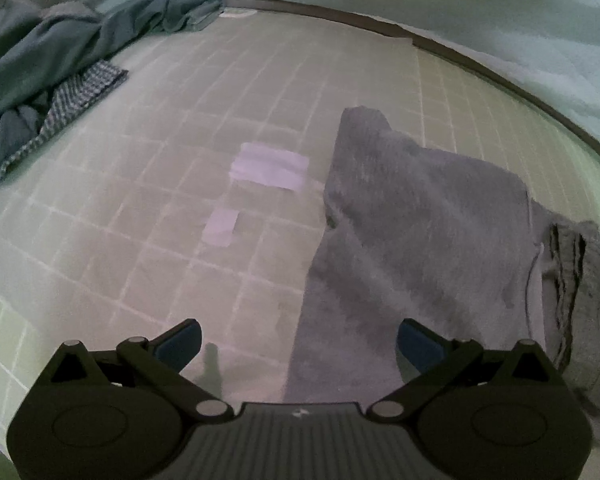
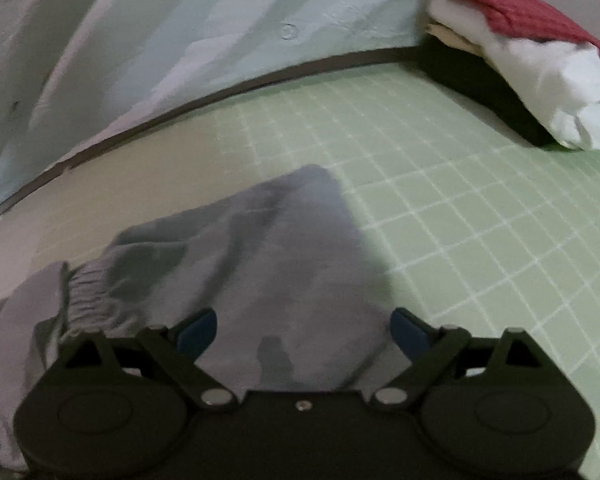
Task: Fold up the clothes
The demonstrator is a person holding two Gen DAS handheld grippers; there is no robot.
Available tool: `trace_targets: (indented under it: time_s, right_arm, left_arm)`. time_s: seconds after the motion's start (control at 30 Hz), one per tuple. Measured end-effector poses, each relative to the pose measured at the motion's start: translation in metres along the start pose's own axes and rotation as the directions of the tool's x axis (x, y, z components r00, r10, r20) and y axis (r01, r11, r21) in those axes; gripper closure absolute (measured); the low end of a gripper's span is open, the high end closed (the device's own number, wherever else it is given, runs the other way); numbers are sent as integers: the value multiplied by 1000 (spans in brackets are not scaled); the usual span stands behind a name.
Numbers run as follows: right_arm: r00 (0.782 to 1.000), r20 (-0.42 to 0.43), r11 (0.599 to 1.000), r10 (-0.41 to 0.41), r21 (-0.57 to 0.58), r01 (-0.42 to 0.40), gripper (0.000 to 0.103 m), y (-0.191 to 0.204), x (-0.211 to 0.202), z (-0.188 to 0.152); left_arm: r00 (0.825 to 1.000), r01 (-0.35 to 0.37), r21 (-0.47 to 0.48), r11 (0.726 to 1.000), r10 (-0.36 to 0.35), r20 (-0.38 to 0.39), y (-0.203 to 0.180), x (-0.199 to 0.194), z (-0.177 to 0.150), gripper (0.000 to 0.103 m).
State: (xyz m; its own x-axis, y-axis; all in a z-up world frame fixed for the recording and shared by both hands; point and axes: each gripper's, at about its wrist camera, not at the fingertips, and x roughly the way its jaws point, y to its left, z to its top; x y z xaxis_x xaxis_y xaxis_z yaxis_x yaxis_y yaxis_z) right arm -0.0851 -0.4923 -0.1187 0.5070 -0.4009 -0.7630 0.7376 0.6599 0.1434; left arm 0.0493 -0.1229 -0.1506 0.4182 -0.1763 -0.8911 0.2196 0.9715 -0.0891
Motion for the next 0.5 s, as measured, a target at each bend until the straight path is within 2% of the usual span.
trace_targets:
  time_s: [0.13,0.2,0.27,0.33,0.4,0.47,0.5]
  right_arm:
    - [1000,-15,1000,-24,16,24,8,-14,6,3]
    - [999,-20,999,-30,20,31,8,-19,8,5]
    - [999,-21,999,-34,21,35,8,-22,9,6]
    - [999,-21,999,-39,22,40,8,-24,10,7]
    - [999,-26,999,-46,27,46,8,-28,12,8]
    - [998,-30,998,-54,37,55,8,-31,12,8]
    - [998,-31,997,-58,42,59,8,-33,13,8]
  left_arm:
    - [1000,6,-24,1000,-6,2,-4,4,2,1]
    - [1000,11,-33,999,-11,-7,-7,8,3,5]
    - [999,24,-41,999,-25,-19,-10,12,2,20]
    - [1000,26,-29,999,-26,-16,-15,13,3,26]
    - [1000,22,-9,1000,-22,-6,-19,13,4,39]
    - [1000,23,7,1000,-23,2,-23,13,5,61]
    - [999,35,6,999,-35,2,-25,13,6,67]
